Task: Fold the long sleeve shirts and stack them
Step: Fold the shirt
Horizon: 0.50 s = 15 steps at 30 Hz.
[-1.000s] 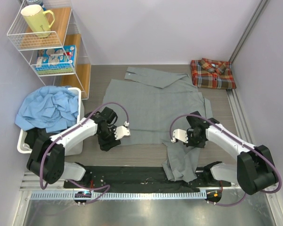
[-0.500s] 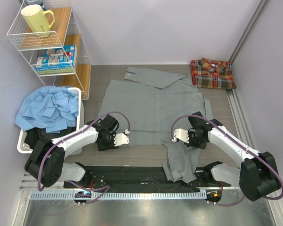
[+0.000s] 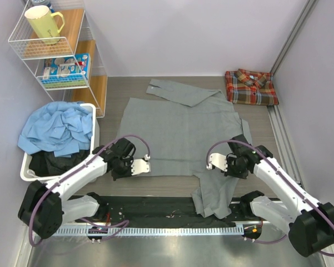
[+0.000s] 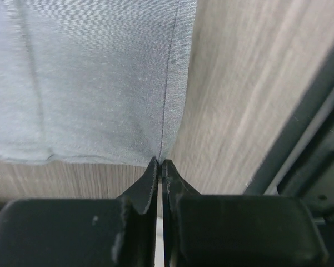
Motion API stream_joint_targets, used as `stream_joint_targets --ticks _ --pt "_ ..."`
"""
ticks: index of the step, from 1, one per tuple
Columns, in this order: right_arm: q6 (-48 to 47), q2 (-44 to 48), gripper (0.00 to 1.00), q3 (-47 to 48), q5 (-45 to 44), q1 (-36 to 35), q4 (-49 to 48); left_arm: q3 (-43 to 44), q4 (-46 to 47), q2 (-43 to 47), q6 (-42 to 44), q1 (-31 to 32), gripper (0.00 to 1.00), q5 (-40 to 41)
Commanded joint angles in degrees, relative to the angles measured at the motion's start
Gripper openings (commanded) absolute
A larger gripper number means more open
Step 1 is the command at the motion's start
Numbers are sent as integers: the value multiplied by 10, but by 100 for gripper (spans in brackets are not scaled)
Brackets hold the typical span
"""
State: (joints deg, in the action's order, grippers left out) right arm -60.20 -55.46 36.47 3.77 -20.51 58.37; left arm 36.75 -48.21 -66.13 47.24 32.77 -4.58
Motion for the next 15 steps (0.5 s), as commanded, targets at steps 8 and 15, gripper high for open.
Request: stream_joint_targets --ticks 8,15 --pt "2 -21 1 126 26 21 46 133 -117 7 41 -39 0 -51" --pt "-52 -146 1 228 75 132 40 230 -97 -102 37 -124 0 -78"
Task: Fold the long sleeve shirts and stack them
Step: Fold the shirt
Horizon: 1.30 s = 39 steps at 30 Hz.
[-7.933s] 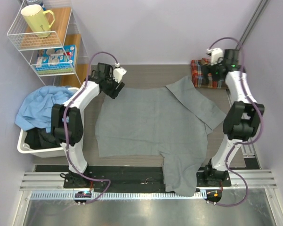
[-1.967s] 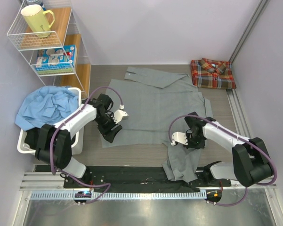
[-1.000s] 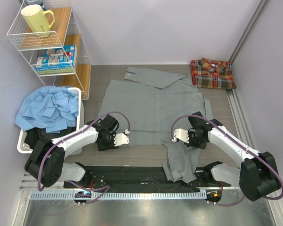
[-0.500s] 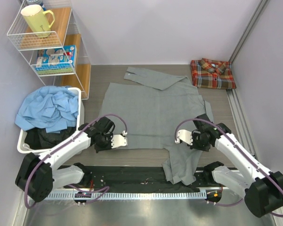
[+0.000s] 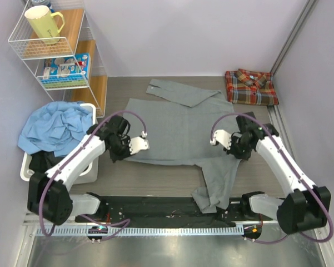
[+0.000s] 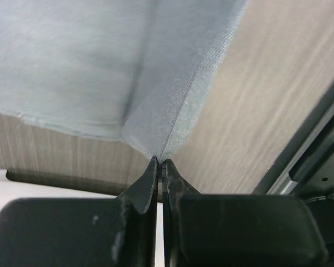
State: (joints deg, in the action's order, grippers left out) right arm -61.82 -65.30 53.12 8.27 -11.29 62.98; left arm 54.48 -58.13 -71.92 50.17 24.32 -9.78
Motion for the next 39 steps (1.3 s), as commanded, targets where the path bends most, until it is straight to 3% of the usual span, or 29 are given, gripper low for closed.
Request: stream_joint_targets --ticks 1,12,19,25,27,28,31,32,35,39 --pt "-41 -61 1 80 32 44 -6 62 12 -55 8 -43 0 -25" --pt "-28 -242 1 190 49 46 -10 182 40 -240 -2 -73 0 -12" --pt "-6 -302 1 182 18 50 -43 189 57 -282 -4 -81 1 7" --pt "39 -338 1 198 26 61 -66 217 74 -315 -58 -101 1 13" --pt "48 -351 7 208 32 65 -59 226 73 -328 -70 -102 2 9" --pt "50 -356 23 218 35 65 -53 229 72 -334 -78 -103 3 9" --pt "67 -372 43 249 39 77 -15 247 65 -351 -104 -110 15 15" --pt "71 -373 47 257 46 85 -6 251 62 -351 -109 -112 27 15" --pt "85 -374 51 273 57 106 17 258 60 -332 -135 -122 44 15" --pt "108 -374 53 240 53 105 3 245 48 -317 -140 -121 52 -18"
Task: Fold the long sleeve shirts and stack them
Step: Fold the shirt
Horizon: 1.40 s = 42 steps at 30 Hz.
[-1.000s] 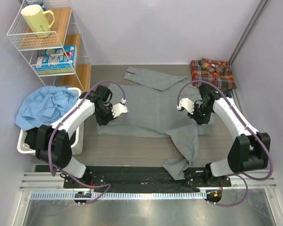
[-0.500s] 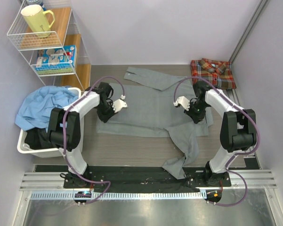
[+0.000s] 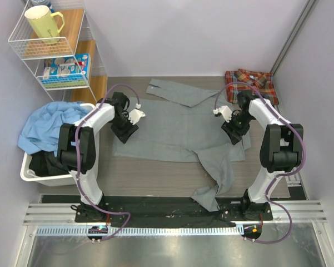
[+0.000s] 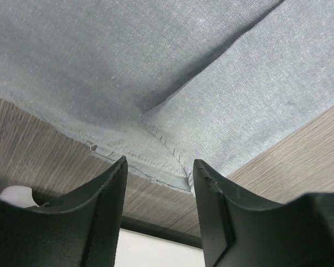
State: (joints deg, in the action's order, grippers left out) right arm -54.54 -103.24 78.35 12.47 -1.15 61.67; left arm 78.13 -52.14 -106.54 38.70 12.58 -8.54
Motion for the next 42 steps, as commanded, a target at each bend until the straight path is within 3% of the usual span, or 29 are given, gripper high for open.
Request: stream_joint_targets --ticks 1,8,18,22,23,25,28,29,34,38,42 --pt "44 -5 53 -17 6 4 1 0 -12 27 -26 -3 53 -34" --pt "94 -62 51 -51 -26 4 -56 -64 34 15 -23 -3 52 -15" --pt "97 -47 49 -118 -27 4 -65 -171 37 57 -2 0 32 -21" --pt "124 -5 55 -106 -10 4 -46 -176 35 96 -21 -2 44 -36" --pt "131 11 57 -90 -5 4 -23 -169 31 105 -35 -2 51 -45" --pt "136 38 67 -44 28 23 3 -155 20 140 -49 -3 56 -92" --pt "97 110 75 -28 59 27 51 -138 13 199 -60 -2 72 -180" --pt "84 128 75 -30 81 27 58 -130 7 210 -59 0 81 -203" --pt "-46 264 76 -89 156 -30 126 -120 6 260 -54 56 84 -245" --pt "-132 388 80 -214 175 -111 21 -123 6 260 -70 61 84 -255" --pt "-150 414 80 -268 167 -221 10 -108 -17 237 -75 61 83 -256"
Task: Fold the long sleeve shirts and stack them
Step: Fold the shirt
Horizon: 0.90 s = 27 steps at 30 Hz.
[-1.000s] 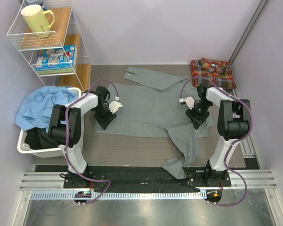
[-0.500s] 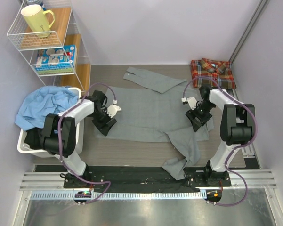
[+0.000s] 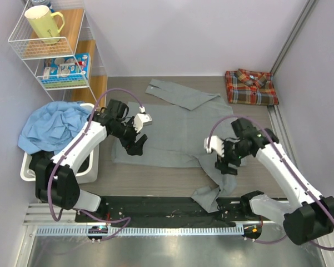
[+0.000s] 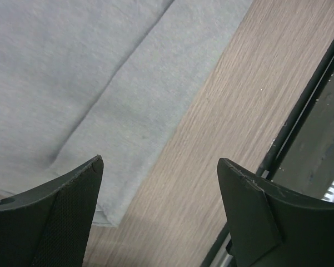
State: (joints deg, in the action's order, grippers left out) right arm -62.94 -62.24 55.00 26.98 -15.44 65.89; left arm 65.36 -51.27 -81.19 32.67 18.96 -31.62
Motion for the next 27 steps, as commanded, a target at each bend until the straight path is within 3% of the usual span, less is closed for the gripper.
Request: stream_joint_targets --ticks 1,5,10,18,27 --pt "-68 -1 80 -37 16 -94 -26 17 -27 -14 -15 -3 83 -25" --pt "-96 -14 80 -60 0 -150 -2 5 -22 1 -17 -4 83 -9" --pt "-95 -15 80 -107 -59 -237 -47 -2 -46 -3 -6 -4 84 -1" --pt "-70 -36 81 -36 -81 -241 -16 -26 -42 18 3 -3 83 10" --pt "-93 121 86 -89 -80 -241 58 -43 -33 27 8 -3 84 14"
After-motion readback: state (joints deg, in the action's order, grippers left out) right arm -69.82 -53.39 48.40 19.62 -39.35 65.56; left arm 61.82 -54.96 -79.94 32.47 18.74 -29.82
